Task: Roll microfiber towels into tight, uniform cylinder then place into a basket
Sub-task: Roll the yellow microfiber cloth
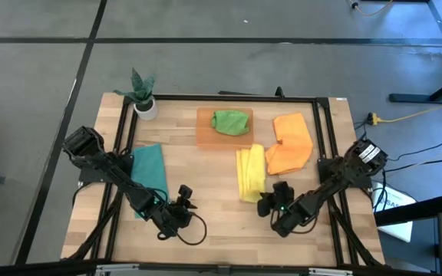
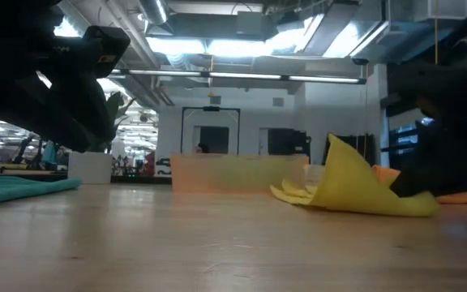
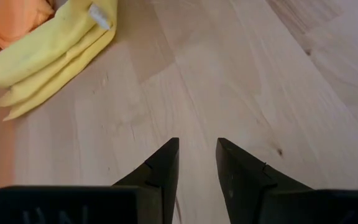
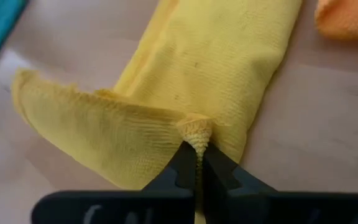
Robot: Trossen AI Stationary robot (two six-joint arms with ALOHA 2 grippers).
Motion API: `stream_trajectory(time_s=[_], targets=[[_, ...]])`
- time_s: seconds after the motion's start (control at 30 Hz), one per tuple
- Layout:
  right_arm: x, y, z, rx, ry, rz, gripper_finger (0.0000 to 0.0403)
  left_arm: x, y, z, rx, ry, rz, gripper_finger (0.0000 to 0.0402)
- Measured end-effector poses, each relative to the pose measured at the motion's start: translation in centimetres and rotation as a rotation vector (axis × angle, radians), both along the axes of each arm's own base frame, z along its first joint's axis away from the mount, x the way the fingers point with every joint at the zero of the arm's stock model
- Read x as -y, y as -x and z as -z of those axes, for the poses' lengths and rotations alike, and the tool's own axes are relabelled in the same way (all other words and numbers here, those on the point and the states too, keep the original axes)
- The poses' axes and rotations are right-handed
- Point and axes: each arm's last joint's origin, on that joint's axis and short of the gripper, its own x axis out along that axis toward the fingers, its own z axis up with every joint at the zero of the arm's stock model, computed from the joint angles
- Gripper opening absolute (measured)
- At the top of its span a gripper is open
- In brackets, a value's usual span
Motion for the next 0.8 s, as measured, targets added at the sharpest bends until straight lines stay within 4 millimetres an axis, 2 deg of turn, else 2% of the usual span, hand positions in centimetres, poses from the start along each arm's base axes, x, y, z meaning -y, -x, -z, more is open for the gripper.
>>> stream_trajectory(time_s=[0.47, 0.8], targets=[[0.79, -0.61, 0.09, -0.070, -0.018, -0.010, 0.0019, -0.80, -0.56, 0.00, -0.003, -0.017, -0.015, 0.0098], [0.79, -0.68, 0.11, -0.054, 0.007, -0.012, 0.0096, -0.83, -0.61, 0.04, -0.018, 0.007, -0.006, 0.0098]])
